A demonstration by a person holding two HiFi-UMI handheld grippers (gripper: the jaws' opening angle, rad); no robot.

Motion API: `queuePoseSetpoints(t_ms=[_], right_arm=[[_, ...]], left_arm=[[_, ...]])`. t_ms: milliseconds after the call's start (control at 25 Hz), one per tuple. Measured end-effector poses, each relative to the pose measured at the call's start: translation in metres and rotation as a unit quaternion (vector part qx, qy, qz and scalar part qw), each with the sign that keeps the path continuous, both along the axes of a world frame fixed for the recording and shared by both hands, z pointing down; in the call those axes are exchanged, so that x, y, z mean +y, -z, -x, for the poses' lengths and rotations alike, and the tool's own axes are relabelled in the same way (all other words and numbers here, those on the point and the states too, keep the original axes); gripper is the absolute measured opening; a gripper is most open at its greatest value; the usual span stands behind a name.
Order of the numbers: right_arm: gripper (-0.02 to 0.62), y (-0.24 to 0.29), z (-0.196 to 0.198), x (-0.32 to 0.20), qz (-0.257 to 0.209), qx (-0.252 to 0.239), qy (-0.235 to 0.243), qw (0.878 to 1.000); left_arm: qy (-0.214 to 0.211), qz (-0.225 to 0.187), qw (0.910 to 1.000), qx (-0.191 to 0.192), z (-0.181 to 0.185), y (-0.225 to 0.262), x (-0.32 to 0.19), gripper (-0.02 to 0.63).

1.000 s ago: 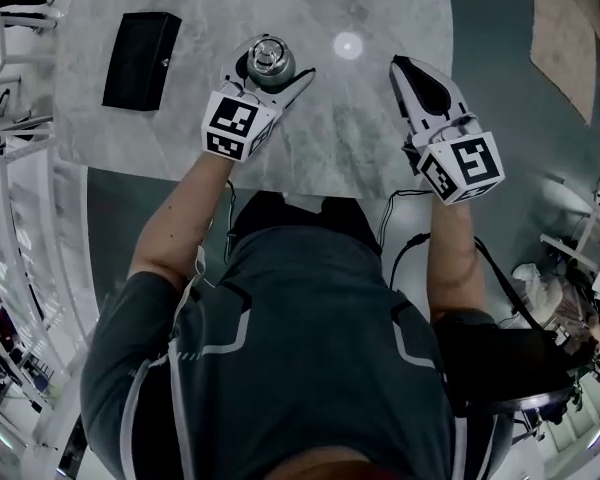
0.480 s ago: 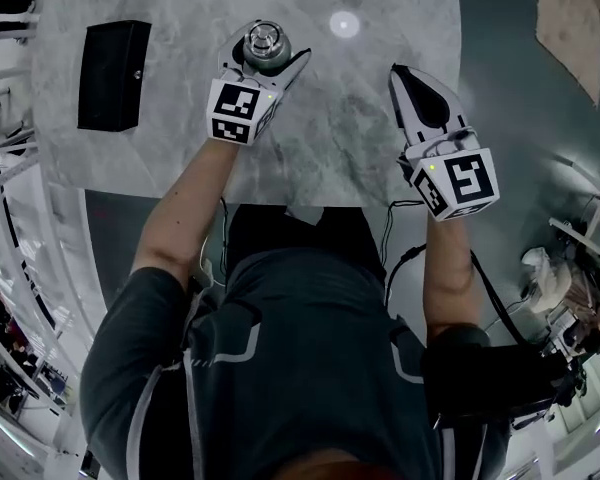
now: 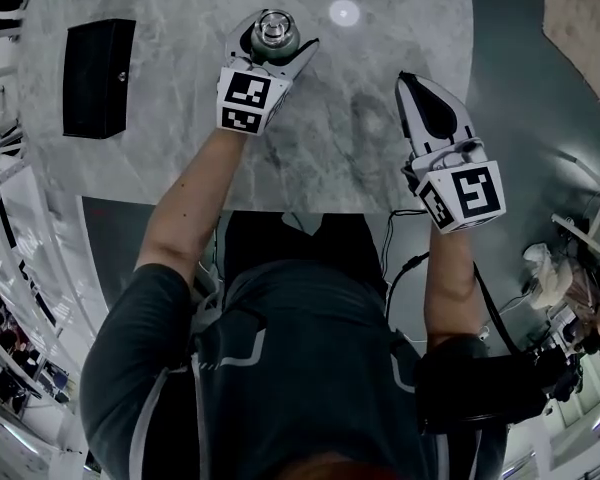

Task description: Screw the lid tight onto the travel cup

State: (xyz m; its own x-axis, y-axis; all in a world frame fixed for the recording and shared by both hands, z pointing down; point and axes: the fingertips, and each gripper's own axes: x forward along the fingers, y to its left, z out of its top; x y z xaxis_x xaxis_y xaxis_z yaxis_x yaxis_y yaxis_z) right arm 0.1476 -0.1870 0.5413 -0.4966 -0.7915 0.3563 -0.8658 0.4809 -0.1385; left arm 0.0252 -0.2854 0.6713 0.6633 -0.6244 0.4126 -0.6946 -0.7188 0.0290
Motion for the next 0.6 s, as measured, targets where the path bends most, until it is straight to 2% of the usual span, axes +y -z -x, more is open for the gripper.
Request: queuePoseSetpoints(t_ms=[280, 440, 600], right_arm=[[0.031, 0.002, -0.003, 0.003, -0.002, 0.0, 0.004, 1.0], [0.031, 0.009, -0.002, 0.007, -0.003, -0.001, 0.009, 1.0], [0.031, 0.009, 0.001, 0.011, -0.003, -0.001, 0.013, 1.0]], left_arm=[[-0.003, -0.005, 0.9999, -0.014, -0.002, 0.0, 0.004, 0.403], [0.012, 0.02, 0.9996, -0.019, -0.001, -0.001, 0.004, 0.402], [0.012, 0.025, 0.9982, -0.054, 0.006, -0.011, 0.01, 0.403]])
